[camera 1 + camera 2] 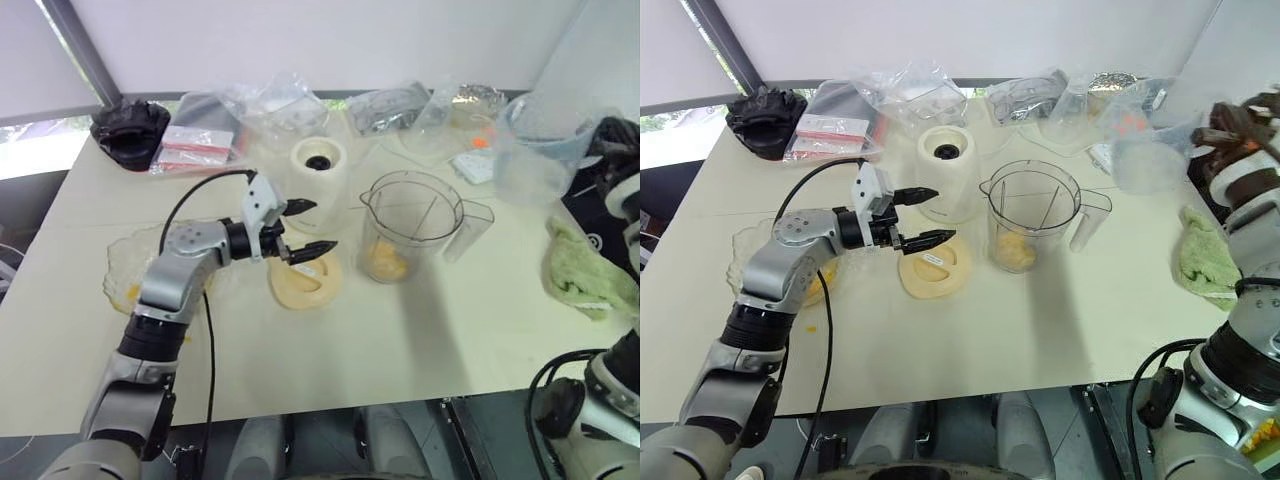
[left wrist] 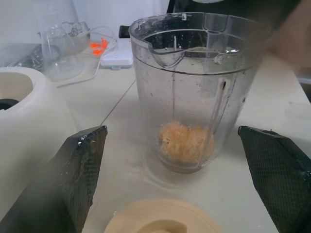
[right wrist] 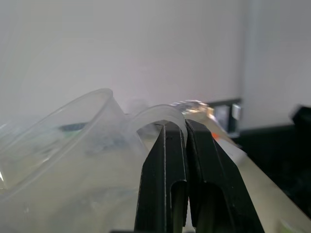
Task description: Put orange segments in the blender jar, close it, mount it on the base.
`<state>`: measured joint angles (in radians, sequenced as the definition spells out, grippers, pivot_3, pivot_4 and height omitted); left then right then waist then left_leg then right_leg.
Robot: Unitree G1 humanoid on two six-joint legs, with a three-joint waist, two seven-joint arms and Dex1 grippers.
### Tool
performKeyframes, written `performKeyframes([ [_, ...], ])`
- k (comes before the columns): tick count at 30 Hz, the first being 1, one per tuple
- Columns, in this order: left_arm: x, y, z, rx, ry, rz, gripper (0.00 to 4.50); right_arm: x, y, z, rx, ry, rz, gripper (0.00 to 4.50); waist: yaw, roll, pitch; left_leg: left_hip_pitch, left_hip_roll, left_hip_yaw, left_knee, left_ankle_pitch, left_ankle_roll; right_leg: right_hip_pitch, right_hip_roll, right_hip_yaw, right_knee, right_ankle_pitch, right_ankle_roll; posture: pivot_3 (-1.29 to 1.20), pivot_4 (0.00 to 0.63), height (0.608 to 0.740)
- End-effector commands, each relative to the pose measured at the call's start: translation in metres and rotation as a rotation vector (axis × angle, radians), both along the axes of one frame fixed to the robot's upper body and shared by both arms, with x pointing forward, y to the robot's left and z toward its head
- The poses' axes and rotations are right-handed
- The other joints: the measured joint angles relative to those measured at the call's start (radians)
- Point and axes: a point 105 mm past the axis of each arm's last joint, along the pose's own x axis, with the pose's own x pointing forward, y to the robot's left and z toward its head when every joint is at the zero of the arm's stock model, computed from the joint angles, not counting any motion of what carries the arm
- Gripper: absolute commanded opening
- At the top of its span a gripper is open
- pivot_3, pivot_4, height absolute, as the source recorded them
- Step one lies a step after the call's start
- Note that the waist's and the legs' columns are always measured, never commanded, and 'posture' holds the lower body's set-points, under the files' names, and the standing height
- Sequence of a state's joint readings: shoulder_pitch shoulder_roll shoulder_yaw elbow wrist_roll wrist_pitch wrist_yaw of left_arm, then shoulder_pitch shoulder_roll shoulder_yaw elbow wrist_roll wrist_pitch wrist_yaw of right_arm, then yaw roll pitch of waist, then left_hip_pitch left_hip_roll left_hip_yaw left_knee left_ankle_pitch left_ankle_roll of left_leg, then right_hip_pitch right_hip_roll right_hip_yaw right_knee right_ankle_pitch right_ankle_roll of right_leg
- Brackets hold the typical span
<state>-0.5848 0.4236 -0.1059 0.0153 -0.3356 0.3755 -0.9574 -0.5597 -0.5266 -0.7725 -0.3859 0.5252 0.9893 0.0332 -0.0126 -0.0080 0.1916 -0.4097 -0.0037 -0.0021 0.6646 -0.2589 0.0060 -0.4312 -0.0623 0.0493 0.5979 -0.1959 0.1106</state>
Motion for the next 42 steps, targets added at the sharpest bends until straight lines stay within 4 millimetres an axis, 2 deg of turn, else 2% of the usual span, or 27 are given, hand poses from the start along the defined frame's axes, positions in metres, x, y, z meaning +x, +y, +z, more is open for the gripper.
performKeyframes([
  [1,-0.001,-0.002,0.01,0.001,-0.048,-0.016,4.5,-0.009,-0.024,-0.007,0.076,-0.062,-0.096,0.03,-0.001,0.0,0.0,0.0,0.0,0.0,0.0,0.0,0.0,0.0,0.0,0.0,0.0,0.0,0.0,0.0,0.15,0.74],
  [10,-0.002,0.001,0.009,0.02,-0.049,-0.019,4.5,0.009,-0.045,-0.085,0.196,-0.064,-0.177,0.03,-0.009,0.002,-0.001,0.002,0.0,0.001,0.0,0.0,0.0,0.0,0.001,0.001,0.002,0.002,0.003,0.0,0.15,0.74],
  [15,-0.005,0.004,0.009,0.034,-0.051,-0.018,4.5,0.02,-0.051,-0.113,0.234,-0.067,-0.202,0.03,-0.009,0.002,-0.001,0.002,0.0,0.001,0.0,0.0,0.0,0.0,0.002,0.001,0.002,0.002,0.003,0.0,0.15,0.74],
  [27,-0.008,0.006,0.008,0.045,-0.054,-0.004,4.5,0.037,-0.064,-0.164,0.288,-0.017,-0.272,0.03,-0.015,0.002,-0.001,0.002,0.0,0.001,0.0,0.0,0.0,0.001,0.002,0.001,0.002,0.002,0.003,0.0,0.15,0.74],
  [37,-0.011,0.005,0.005,0.044,-0.05,0.002,4.5,0.028,-0.06,-0.189,0.255,0.053,-0.26,0.03,-0.029,0.002,-0.001,0.003,0.0,-0.001,0.0,0.0,0.0,0.002,0.002,0.001,0.001,0.002,0.003,0.0,0.15,0.74],
  [38,-0.011,0.005,0.005,0.044,-0.05,0.001,4.5,0.027,-0.058,-0.191,0.246,0.063,-0.255,0.6,-0.029,0.002,-0.001,0.003,0.0,-0.001,0.0,0.0,0.0,0.002,0.002,0.001,0.001,0.002,0.003,0.0,0.15,0.74],
  [39,-0.011,0.004,0.004,0.043,-0.049,-0.001,4.5,0.025,-0.058,-0.194,0.235,0.078,-0.265,0.95,-0.029,0.002,-0.001,0.003,0.0,-0.001,0.0,0.0,0.0,0.002,0.002,0.001,0.001,0.002,0.003,0.0,0.15,0.74],
  [42,-0.011,0.002,0.003,0.041,-0.047,-0.006,4.5,0.02,-0.061,-0.198,0.207,0.115,-0.291,2.37,-0.031,0.002,-0.001,0.003,0.0,0.0,0.0,0.0,0.0,0.002,0.002,0.001,0.001,0.002,0.003,0.0,0.15,0.74],
])
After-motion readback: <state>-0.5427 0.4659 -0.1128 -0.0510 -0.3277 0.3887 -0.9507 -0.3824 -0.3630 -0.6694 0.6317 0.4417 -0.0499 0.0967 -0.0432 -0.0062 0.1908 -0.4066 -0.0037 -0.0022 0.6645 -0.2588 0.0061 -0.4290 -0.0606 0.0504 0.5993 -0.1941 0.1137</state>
